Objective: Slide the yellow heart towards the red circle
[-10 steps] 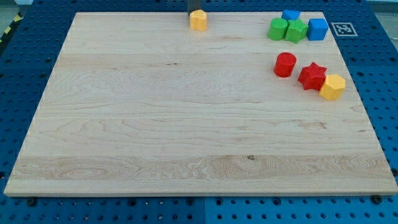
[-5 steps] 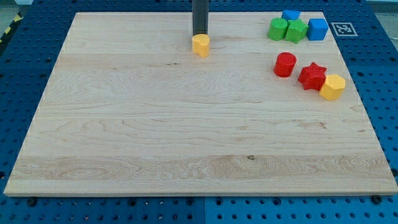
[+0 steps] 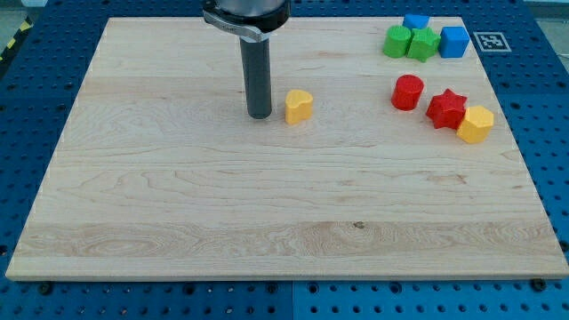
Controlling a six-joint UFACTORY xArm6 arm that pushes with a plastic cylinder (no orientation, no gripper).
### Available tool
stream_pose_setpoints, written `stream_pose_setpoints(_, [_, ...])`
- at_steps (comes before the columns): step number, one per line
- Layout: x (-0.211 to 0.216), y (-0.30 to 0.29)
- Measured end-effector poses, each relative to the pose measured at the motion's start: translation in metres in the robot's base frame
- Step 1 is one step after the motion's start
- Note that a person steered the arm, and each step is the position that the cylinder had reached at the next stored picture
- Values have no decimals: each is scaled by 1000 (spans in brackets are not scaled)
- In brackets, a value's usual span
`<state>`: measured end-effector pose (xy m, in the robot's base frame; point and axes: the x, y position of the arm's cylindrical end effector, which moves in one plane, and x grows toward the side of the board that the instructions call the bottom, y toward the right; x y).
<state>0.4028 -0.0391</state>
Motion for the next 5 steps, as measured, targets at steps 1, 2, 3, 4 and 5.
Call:
stream_pose_setpoints(1, [0,21])
stream_pose_setpoints(2, [0,55])
stream_pose_setpoints(3, [0,97])
stream_pose_setpoints(4, [0,128])
stream_pose_setpoints(5, [-2,131])
